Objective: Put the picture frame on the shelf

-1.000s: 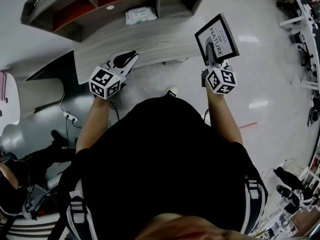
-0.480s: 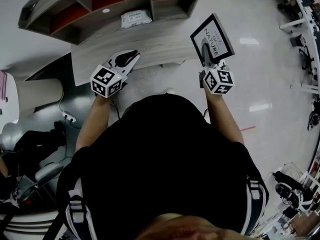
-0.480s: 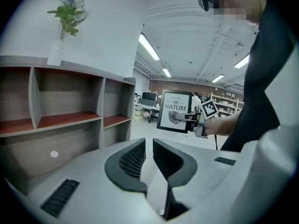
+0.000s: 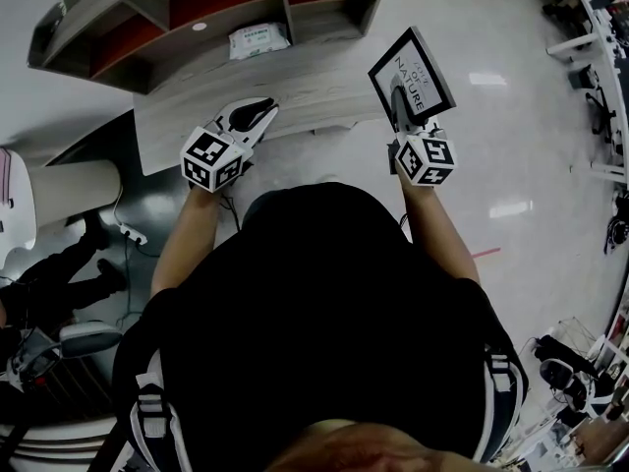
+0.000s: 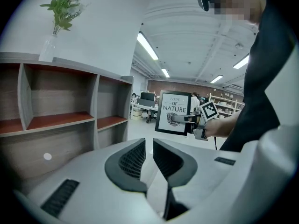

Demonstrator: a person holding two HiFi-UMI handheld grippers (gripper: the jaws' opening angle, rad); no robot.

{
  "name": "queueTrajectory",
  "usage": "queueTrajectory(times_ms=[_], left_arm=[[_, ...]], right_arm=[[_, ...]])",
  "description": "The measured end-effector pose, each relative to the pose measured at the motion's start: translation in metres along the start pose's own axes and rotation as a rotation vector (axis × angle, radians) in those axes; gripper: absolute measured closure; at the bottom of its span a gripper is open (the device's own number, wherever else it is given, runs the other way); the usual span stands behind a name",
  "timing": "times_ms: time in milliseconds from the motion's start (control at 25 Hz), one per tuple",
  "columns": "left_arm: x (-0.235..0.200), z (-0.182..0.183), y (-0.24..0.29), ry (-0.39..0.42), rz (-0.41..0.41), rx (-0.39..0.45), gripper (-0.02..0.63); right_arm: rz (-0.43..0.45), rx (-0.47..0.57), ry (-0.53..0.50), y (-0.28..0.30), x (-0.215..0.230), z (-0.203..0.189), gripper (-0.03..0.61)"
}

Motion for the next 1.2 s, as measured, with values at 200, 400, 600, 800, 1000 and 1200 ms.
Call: queueTrajectory(times_ms=[200, 400, 600, 800, 1000, 1200], left_arm=[[-0.005, -0.001, 0.005, -0.005, 0.01, 0.009, 0.561], [-0.006, -0.002, 0.006, -0.009, 0.005, 0.006, 0.561], [-0.012, 0.003, 0.011, -0.013, -0.007, 0.007, 0.561], [-0.031, 0.001, 0.011, -0.019, -0.021, -0.003, 0.561], [-0.059, 0.006, 0.015, -0.017, -0.04, -0.009, 0.561], [-0.085, 0.011, 0.023, -0.013, -0.071, -0.003, 0.561]], right_arm=[[0.007, 0.0, -0.009, 0.008, 0.005, 0.001, 0.557], [0.009, 0.006, -0.017, 0.013, 0.004, 0.008, 0.557], [0.006, 0.002, -0.021, 0.02, 0.003, 0.012, 0.555], [-0.01, -0.001, -0.021, 0.036, -0.001, 0.009, 0.555], [-0.035, 0.001, -0.016, 0.057, -0.006, 0.01, 0.555], [-0.052, 0.002, -0.026, 0.079, -0.011, 0.011, 0.555]])
Point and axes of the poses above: the fingertips, and each gripper's own axes: y forward along the fingers, x to its right, z out of its top, the point moved 3 cm from there along -y, backward along the fingers, and after that the axes turned 10 degrees about x, right-handed, at the moved point
